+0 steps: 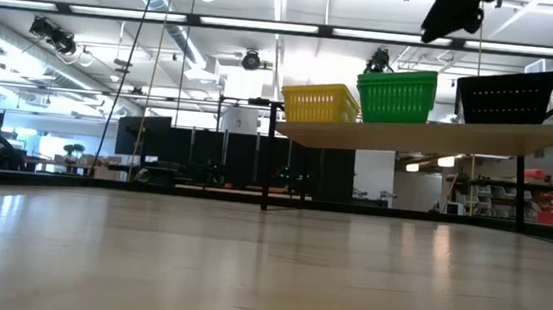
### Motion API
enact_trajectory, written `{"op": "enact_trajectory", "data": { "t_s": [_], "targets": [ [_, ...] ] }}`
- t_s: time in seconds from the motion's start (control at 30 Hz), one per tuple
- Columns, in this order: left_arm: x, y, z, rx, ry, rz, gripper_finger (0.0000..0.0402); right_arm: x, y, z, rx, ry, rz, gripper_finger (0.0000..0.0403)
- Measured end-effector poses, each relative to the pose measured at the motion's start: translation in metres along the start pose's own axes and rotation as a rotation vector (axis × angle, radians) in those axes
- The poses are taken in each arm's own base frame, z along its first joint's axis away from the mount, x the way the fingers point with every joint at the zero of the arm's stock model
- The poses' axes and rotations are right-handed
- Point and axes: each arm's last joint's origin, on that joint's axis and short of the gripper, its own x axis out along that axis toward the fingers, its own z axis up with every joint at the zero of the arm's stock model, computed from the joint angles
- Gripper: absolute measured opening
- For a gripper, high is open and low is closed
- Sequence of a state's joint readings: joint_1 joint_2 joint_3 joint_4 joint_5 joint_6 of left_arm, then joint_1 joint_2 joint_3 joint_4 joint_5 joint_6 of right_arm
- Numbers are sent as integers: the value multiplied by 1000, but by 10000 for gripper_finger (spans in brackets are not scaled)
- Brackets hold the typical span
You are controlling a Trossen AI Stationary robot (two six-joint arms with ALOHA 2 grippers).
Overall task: Stack baskets on shelf by color
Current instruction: Stack the yellow bin on the yellow bin
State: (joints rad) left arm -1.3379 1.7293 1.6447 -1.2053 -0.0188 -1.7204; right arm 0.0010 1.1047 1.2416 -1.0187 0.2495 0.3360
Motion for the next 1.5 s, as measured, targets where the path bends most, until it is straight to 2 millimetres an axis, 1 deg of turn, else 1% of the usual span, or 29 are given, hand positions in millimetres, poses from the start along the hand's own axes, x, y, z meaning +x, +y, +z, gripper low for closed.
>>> {"op": "enact_trajectory", "data": {
  "t_s": [0.13, 0.33, 0.5, 0.7, 0.87, 0.97, 1.07, 1.13, 1.27, 1.4, 1.5],
  "targets": [
    [22, -5, 11, 59, 34, 94, 217, -10, 9, -5, 26, -10, 74, 156],
    [43, -5, 44, 155, 17, 221, 231, -21, 22, -13, 15, -15, 148, 156],
    [69, -6, 61, 297, 15, 331, 231, -25, 33, -18, -4, -12, 198, 156],
    [100, -7, 66, 390, 43, 426, 231, -30, 44, -24, -4, 1, 245, 156],
    [122, -2, 67, 396, 61, 555, 231, -33, 50, -28, 23, 14, 271, 156],
    [137, 1, 67, 391, 71, 578, 228, -35, 53, -30, 47, 28, 293, 156],
    [153, 9, 67, 378, 108, 569, 219, -37, 56, -32, 69, 50, 322, 156],
    [159, 15, 68, 366, 126, 576, 211, -38, 58, -34, 82, 64, 341, 156],
    [163, 23, 77, 340, 135, 608, 191, -40, 62, -37, 110, 92, 373, 156],
    [165, 22, 87, 372, 110, 587, 166, -42, 65, -39, 140, 106, 384, 155],
    [166, 20, 97, 371, 82, 564, 139, -44, 67, -41, 162, 117, 392, 155]
  ]
}}
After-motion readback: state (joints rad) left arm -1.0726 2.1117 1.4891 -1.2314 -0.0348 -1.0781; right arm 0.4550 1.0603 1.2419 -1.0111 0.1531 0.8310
